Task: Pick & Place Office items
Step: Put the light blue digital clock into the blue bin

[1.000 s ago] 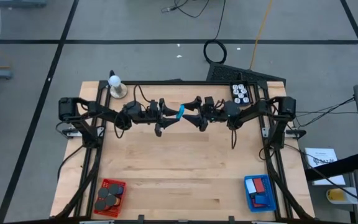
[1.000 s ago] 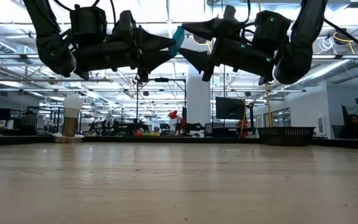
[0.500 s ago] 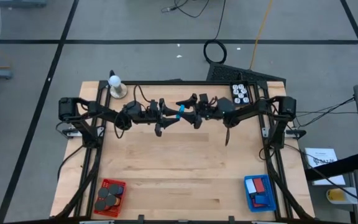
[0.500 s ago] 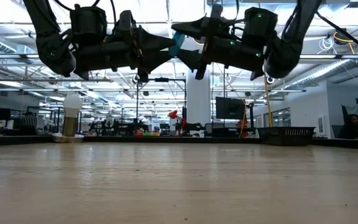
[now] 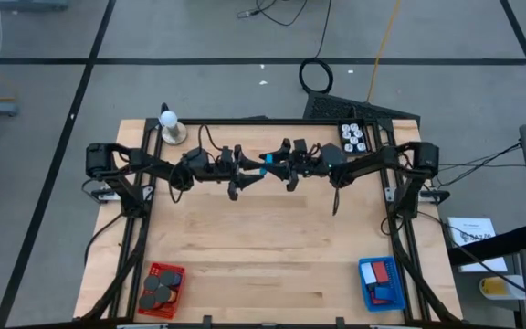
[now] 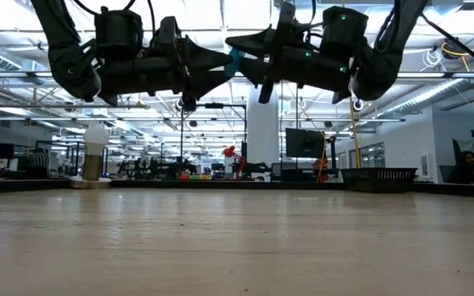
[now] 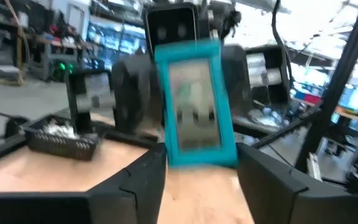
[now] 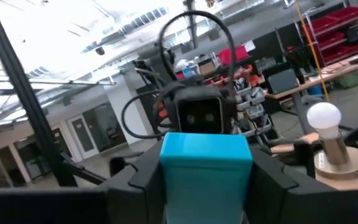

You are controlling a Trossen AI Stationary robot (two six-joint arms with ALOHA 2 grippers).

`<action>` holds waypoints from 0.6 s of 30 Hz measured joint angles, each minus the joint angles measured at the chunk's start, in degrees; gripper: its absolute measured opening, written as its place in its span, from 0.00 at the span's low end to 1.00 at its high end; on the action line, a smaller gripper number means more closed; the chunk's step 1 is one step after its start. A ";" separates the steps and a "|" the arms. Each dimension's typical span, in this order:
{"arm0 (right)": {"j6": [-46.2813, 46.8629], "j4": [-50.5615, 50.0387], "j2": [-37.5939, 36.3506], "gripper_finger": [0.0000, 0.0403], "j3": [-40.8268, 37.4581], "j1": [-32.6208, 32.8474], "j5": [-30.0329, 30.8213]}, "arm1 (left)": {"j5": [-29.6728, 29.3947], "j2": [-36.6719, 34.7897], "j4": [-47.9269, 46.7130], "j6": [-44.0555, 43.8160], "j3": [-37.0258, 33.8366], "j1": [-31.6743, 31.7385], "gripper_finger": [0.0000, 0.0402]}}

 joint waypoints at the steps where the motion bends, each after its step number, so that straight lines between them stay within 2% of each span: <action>1: -0.38 -0.68 -0.86 0.36 -0.26 -0.02 -0.51 | 0.55 0.02 -0.49 -0.12 -0.02 0.00 0.50; 3: -1.22 -4.86 -3.73 0.36 -0.43 -0.02 -1.76 | 0.89 0.00 -1.81 -0.94 -0.02 0.10 0.55; 5: -3.22 -13.13 -8.10 0.36 -0.56 -0.03 -2.91 | 0.93 0.01 -3.20 -1.11 -0.04 0.33 0.61; 10: -11.82 -47.33 -22.88 0.36 0.27 0.85 -2.22 | 4.20 0.00 -4.11 0.08 -0.09 1.18 0.71; 14: -15.34 -83.60 -33.38 0.36 5.63 5.43 5.11 | 6.59 0.00 -4.10 1.75 -0.09 1.83 0.69; 16: -14.17 -101.26 -35.86 0.36 9.24 9.78 10.75 | 6.63 0.00 -4.24 1.96 -0.09 1.88 0.65; 18: -9.98 -114.44 -36.49 0.36 12.36 15.06 14.89 | 6.63 0.00 -4.58 2.22 -0.09 1.84 0.61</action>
